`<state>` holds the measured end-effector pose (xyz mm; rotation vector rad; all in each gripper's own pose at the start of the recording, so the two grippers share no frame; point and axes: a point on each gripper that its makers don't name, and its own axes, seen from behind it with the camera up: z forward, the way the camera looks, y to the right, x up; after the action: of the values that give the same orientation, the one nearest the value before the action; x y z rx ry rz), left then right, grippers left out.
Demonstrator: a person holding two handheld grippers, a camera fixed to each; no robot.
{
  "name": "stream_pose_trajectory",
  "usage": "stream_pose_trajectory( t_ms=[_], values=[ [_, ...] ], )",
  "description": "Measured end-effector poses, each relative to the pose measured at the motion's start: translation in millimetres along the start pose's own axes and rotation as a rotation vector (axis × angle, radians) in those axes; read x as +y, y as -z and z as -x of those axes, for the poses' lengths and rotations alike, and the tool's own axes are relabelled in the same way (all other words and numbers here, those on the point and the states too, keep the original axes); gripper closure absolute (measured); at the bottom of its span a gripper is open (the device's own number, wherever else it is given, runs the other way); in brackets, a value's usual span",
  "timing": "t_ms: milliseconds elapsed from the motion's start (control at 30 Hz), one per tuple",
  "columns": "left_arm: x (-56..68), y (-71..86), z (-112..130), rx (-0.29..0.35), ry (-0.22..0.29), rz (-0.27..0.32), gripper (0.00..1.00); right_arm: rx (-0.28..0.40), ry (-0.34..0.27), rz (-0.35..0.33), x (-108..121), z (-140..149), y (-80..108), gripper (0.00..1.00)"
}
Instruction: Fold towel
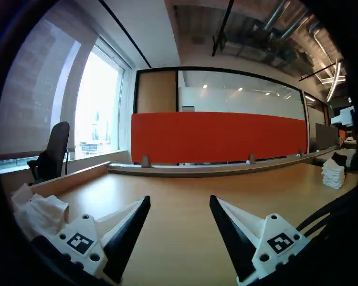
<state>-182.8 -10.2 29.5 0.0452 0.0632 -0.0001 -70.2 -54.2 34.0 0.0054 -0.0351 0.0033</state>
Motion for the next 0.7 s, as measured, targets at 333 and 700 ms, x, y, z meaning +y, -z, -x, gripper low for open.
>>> stream_pose_trajectory(
  t_ms=[333, 700],
  values=[
    [0.8, 0.4, 6, -0.005, -0.003, -0.003, 0.08, -0.009, 0.004, -0.001, 2, 8, -2.8, 0.12],
    [-1.0, 3.0, 5, 0.002, -0.005, -0.006, 0.08, -0.015, 0.006, 0.007, 7, 13, 0.1, 0.12]
  ],
)
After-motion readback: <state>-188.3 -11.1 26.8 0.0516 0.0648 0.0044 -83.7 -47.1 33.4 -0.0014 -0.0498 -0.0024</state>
